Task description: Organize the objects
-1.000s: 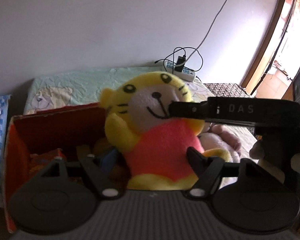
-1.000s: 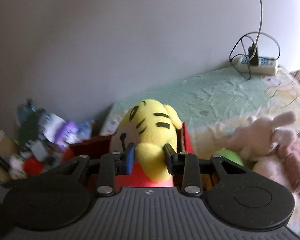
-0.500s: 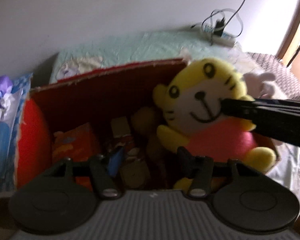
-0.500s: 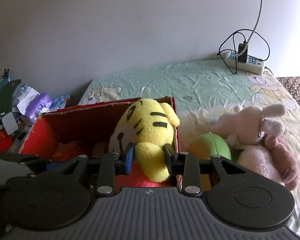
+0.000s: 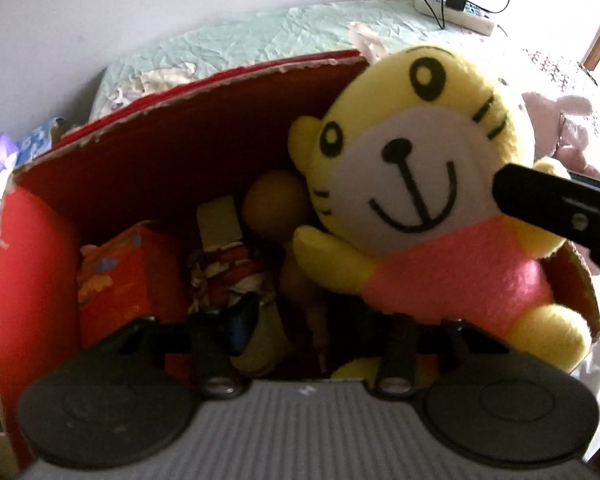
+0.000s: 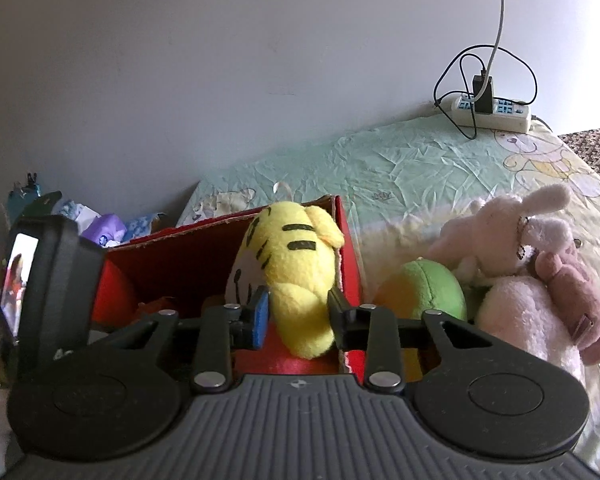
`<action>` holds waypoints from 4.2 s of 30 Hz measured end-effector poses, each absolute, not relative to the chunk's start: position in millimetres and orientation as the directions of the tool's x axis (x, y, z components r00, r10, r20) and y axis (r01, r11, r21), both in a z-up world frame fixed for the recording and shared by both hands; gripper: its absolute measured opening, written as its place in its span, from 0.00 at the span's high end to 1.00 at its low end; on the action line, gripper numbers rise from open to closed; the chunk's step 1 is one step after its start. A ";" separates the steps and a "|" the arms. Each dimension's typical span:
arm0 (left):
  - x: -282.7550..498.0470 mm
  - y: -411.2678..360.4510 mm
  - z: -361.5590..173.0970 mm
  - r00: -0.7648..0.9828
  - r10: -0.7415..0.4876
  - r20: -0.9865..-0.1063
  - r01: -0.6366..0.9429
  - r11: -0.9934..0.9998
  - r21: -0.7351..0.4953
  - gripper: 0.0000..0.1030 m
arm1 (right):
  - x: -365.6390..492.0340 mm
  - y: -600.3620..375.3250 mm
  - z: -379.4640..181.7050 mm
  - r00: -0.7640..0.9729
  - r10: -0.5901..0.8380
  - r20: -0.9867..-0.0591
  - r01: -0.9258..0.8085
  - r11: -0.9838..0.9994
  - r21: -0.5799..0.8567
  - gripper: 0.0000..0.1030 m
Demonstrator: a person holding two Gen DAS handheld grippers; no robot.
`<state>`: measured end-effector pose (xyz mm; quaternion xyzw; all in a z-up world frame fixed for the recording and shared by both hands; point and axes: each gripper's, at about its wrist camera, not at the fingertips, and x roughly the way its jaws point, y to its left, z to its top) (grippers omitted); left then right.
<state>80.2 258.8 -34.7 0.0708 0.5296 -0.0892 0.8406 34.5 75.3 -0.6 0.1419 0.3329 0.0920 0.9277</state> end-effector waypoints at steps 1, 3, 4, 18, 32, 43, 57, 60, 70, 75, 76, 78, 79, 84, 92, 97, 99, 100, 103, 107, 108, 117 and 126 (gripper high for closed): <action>80.8 256.2 -35.2 0.422 -0.070 -0.904 0.230 0.973 0.032 0.60 | 33.9 74.6 -1.2 0.760 0.270 -0.592 -0.079 0.941 0.329 0.70; 81.9 250.7 -36.7 0.418 -0.060 -0.906 0.239 0.970 0.046 0.60 | 33.8 73.8 -2.7 0.758 0.275 -0.592 -0.084 0.940 0.330 0.72; 82.3 248.5 -37.3 0.415 -0.055 -0.908 0.242 0.969 0.052 0.60 | 33.9 73.5 -3.6 0.757 0.278 -0.591 -0.084 0.939 0.334 0.72; 85.7 241.7 -46.8 0.391 -0.050 -0.919 0.261 0.964 0.059 0.61 | 38.5 69.4 -18.6 0.746 0.324 -0.582 -0.069 0.907 0.416 0.73; 80.0 236.0 -46.4 0.399 -0.027 -0.916 0.273 0.958 0.091 0.61 | 32.8 67.9 -21.1 0.776 0.315 -0.546 -0.095 0.915 0.393 0.74; 69.9 226.1 -43.9 0.435 0.035 -0.900 0.269 0.949 0.167 0.54 | 27.6 66.8 -23.6 0.794 0.324 -0.515 -0.124 0.915 0.383 0.74; 67.5 223.4 -36.9 0.451 0.061 -0.890 0.280 0.938 0.206 0.52 | 27.0 67.5 -25.2 0.800 0.331 -0.500 -0.147 0.917 0.372 0.74; 68.7 223.6 -36.7 0.452 0.061 -0.890 0.280 0.937 0.207 0.52 | 27.0 67.6 -25.7 0.801 0.333 -0.497 -0.155 0.918 0.365 0.74; 69.3 223.8 -30.2 0.466 0.070 -0.882 0.275 0.936 0.220 0.51 | 26.5 68.0 -26.0 0.799 0.345 -0.492 -0.184 0.920 0.346 0.74; 71.6 225.2 -26.7 0.463 0.086 -0.882 0.258 0.939 0.227 0.48 | 25.3 65.0 -25.1 0.786 0.372 -0.494 -0.205 0.911 0.359 0.73; 72.8 226.2 -25.9 0.458 0.090 -0.884 0.250 0.942 0.225 0.48 | 25.7 63.7 -24.9 0.782 0.381 -0.494 -0.212 0.907 0.364 0.73; 74.2 228.7 -23.9 0.454 0.093 -0.886 0.238 0.946 0.221 0.44 | 26.3 61.3 -23.9 0.772 0.398 -0.496 -0.225 0.900 0.373 0.73; 70.2 225.7 -21.8 0.454 0.106 -0.885 0.225 0.947 0.229 0.43 | 26.7 60.2 -23.4 0.767 0.407 -0.496 -0.231 0.896 0.378 0.73; 38.9 217.2 -6.0 0.499 0.189 -0.846 0.162 0.938 0.306 0.31 | 28.0 53.5 -21.6 0.740 0.456 -0.494 -0.263 0.873 0.412 0.72; 51.5 223.7 -4.2 0.504 0.268 -0.821 0.046 0.941 0.336 0.25 | 28.9 43.8 -18.5 0.692 0.534 -0.486 -0.336 0.834 0.438 0.72; 61.1 230.9 -20.1 0.495 0.304 -0.814 -0.001 0.937 0.349 0.24 | 29.6 36.1 -18.1 0.663 0.578 -0.476 -0.370 0.806 0.462 0.72; 59.3 229.1 -19.3 0.489 0.315 -0.814 -0.022 0.937 0.349 0.24 | 29.3 33.9 -17.3 0.653 0.592 -0.472 -0.385 0.797 0.465 0.71; 59.1 228.4 -19.6 0.486 0.322 -0.813 -0.032 0.935 0.352 0.24 | 28.7 32.5 -17.0 0.649 0.598 -0.471 -0.393 0.793 0.466 0.71; 55.7 223.4 -17.9 0.477 0.342 -0.810 -0.056 0.931 0.360 0.24 | 28.8 28.8 -16.0 0.635 0.617 -0.465 -0.413 0.780 0.471 0.71; 52.1 218.2 -17.7 0.461 0.370 -0.806 -0.088 0.923 0.374 0.24 | 30.8 22.8 -15.1 0.618 0.639 -0.458 -0.426 0.762 0.488 0.70; 52.1 218.6 -17.9 0.457 0.376 -0.806 -0.097 0.922 0.375 0.24 | 30.3 21.2 -14.6 0.613 0.646 -0.455 -0.431 0.756 0.492 0.70; 46.4 216.8 -13.5 0.433 0.424 -0.795 -0.169 0.905 0.391 0.24 | 27.1 4.3 -11.3 0.577 0.694 -0.431 -0.474 0.714 0.516 0.68; 36.5 223.6 -0.8 0.404 0.505 -0.763 -0.262 0.863 0.432 0.21 | 23.6 -34.5 -14.1 0.572 0.715 -0.402 -0.468 0.687 0.556 0.65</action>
